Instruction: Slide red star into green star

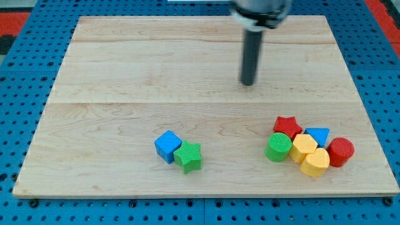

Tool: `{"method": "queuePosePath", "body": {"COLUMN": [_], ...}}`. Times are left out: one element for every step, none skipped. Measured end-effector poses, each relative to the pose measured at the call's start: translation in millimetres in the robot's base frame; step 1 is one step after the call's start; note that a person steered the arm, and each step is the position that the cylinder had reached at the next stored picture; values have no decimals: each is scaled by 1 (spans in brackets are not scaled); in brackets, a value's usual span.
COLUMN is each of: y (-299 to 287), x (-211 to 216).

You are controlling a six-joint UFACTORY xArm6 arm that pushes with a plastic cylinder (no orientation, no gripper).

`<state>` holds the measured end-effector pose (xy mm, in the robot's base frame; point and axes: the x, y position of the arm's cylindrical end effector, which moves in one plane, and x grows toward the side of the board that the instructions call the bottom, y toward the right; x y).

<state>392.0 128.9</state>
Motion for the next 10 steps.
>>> {"method": "queuePosePath", "body": {"y": [65,81,52,27,-15,-23,-77,-76,-32,-63], "x": [66,94,108,123,116,98,110,108,116,119]}}
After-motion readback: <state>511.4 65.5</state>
